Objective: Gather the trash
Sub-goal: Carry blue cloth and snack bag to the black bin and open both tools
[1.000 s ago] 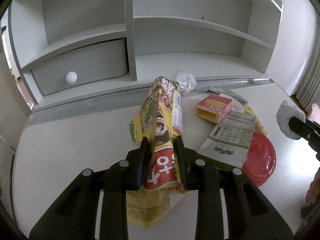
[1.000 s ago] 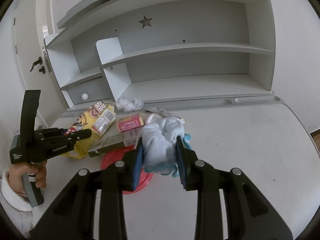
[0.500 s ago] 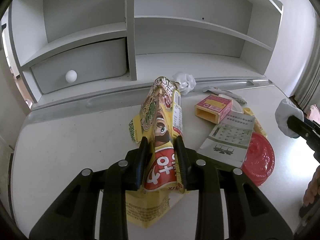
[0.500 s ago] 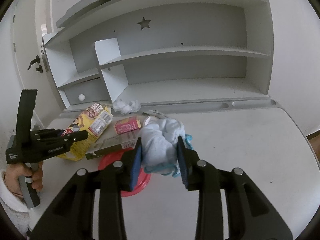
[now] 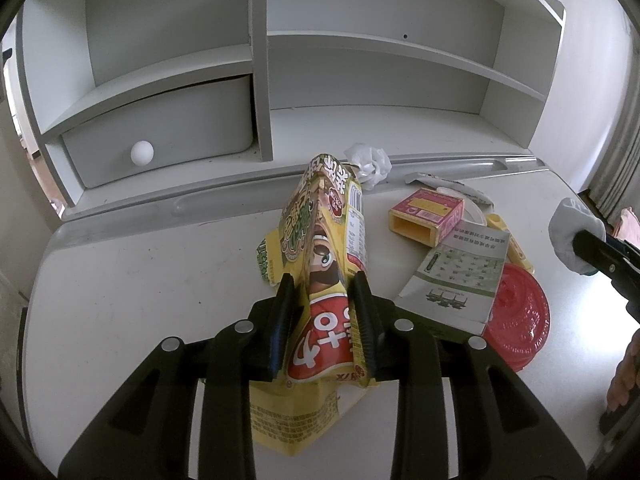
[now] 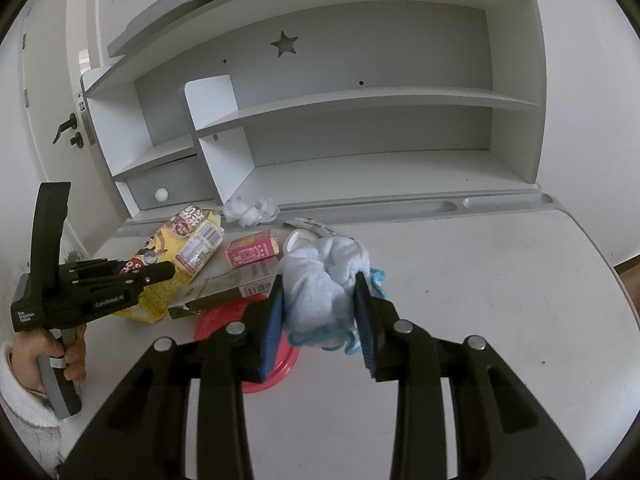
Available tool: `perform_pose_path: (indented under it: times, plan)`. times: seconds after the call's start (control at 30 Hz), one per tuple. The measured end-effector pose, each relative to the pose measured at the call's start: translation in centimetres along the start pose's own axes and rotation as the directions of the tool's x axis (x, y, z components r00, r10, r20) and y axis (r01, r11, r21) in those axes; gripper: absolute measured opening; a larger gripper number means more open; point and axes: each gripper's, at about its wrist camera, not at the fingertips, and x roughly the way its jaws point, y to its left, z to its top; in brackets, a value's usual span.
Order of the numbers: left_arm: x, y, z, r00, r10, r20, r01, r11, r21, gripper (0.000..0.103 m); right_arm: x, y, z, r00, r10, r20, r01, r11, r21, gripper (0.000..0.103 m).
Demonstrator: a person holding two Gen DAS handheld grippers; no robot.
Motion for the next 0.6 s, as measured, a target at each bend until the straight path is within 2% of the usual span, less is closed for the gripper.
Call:
perform_pose_path:
  times: [0.47, 0.53, 0.6]
  plan:
    - [0.0, 0.1, 0.0, 1.000, 0.002, 0.005, -0.002, 1.000, -0.002, 0.030, 0.3, 0.2, -0.3, 1.000, -0.005, 0.002, 0.005, 1.000, -0.002, 0.032]
    - [-0.4, 0.2, 0.0, 1.000, 0.010, 0.025, -0.010, 1.000, -0.006, 0.029, 0.2, 0.1, -0.4, 1.000, -0.003, 0.012, 0.003, 1.000, -0.001, 0.032]
    - [-1.2, 0.2, 0.3, 0.997, 0.050, 0.063, -0.050, 0.999, -0.005, 0.029, -0.3, -0.1, -0.5, 0.999, 0.011, 0.050, -0.012, 1.000, 0.014, 0.032]
